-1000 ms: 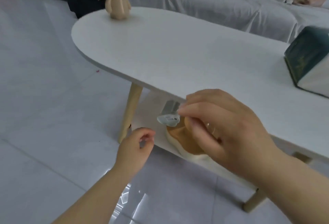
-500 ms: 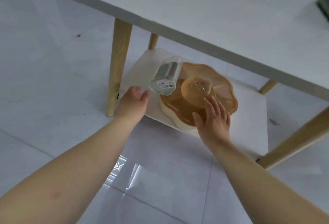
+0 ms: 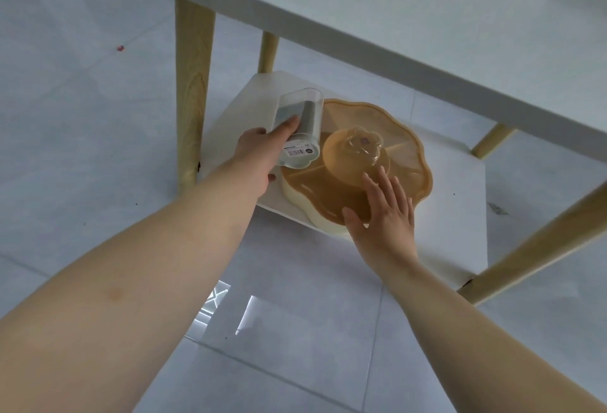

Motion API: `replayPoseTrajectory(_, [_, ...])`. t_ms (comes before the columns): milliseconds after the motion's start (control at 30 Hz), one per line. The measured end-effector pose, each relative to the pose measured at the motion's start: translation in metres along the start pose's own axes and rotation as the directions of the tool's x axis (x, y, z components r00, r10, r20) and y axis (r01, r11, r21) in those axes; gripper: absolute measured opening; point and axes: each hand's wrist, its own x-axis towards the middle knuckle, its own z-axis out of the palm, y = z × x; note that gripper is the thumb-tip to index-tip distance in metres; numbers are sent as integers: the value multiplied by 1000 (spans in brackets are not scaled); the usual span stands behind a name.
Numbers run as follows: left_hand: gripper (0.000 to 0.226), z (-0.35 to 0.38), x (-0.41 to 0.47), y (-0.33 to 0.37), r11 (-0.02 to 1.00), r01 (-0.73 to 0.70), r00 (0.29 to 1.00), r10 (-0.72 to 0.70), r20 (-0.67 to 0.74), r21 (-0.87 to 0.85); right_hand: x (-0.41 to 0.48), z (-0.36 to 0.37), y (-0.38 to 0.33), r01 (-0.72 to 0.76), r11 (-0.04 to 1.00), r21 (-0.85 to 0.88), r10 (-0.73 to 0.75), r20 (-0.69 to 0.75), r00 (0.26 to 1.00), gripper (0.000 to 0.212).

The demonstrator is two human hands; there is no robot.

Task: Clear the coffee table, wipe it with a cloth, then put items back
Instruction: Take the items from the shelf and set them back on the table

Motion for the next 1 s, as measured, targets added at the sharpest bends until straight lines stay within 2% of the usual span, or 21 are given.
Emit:
replayPoseTrajectory(67, [33, -1, -7, -4, 1000, -12, 997, 13, 77, -24, -5, -4, 3, 24, 1000, -14, -24, 34, 999, 59])
replayPoseTrajectory(133, [20, -2, -15, -11, 999, -17, 989, 24, 147, -46, -13, -10, 8, 64, 998, -21, -63, 69, 996, 57])
replayPoseTrajectory(167, [18, -3, -18, -14, 998, -14, 986, 24, 164, -64, -17, -13, 11, 81, 996, 38, -82, 37, 996, 53])
replayPoseTrajectory(200, [16, -4, -21, -18, 996, -2, 986, 17, 168, -89, -22, -15, 13, 82, 985, 152, -75, -54, 996, 46])
replayPoseTrajectory(233, [16, -6, -22, -21, 993, 15, 986, 5, 166, -115, -28, -19, 15, 52, 955, 293, 3, -182, 983, 35])
replayPoseTrajectory(267, [16, -9, -24, -22, 990, 32, 986, -9, 164, -141, -33, -21, 16, -25, 901, 433, 165, -289, 943, 23])
replayPoseTrajectory(300, [15, -11, -26, -23, 986, 46, 986, -19, 167, -159, -35, -24, 17, -144, 814, 563, 369, -310, 876, 17])
replayPoseTrajectory(333, [15, -13, -27, -25, 984, 57, 984, -27, 174, -168, -37, -25, 19, -274, 687, 673, 554, -241, 797, 18])
replayPoseTrajectory(367, [14, -14, -28, -26, 983, 66, 984, -35, 177, -171, -37, -26, 23, -399, 522, 754, 684, -90, 724, 26])
replayPoseTrajectory(400, [14, -16, -29, -27, 982, 72, 984, -41, 175, -176, -37, -26, 26, -511, 342, 789, 744, 104, 660, 31])
replayPoseTrajectory(433, [14, -17, -31, -27, 980, 75, 984, -43, 173, -184, -37, -25, 26, -601, 183, 778, 734, 299, 610, 36])
replayPoseTrajectory(467, [14, -18, -32, -27, 978, 77, 984, -43, 174, -194, -37, -24, 25, -677, 77, 732, 671, 464, 578, 43])
replayPoseTrajectory(500, [14, -18, -34, -28, 976, 80, 984, -45, 174, -201, -37, -22, 23, -728, 26, 685, 590, 577, 564, 53])
replayPoseTrajectory(533, [13, -19, -35, -28, 975, 82, 984, -47, 169, -207, -36, -19, 23, -742, 6, 670, 531, 627, 570, 60])
replayPoseTrajectory(600, [13, -19, -36, -31, 972, 83, 988, -53, 143, -218, -32, -14, 23, -710, -11, 705, 498, 619, 607, 62])
replayPoseTrajectory(700, [13, -18, -37, -32, 975, 75, 991, -49, 128, -210, -29, -6, 19, -687, 12, 727, 499, 591, 634, 46])
replayPoseTrajectory(833, [14, -20, -39, -29, 981, 78, 988, -53, 143, -178, -24, 0, 14, -678, 16, 735, 533, 567, 628, 36])
replayPoseTrajectory(1000, [14, -15, -44, -29, 985, 59, 990, -37, 137, -164, -23, 6, 9, -646, 36, 762, 613, 494, 617, 35])
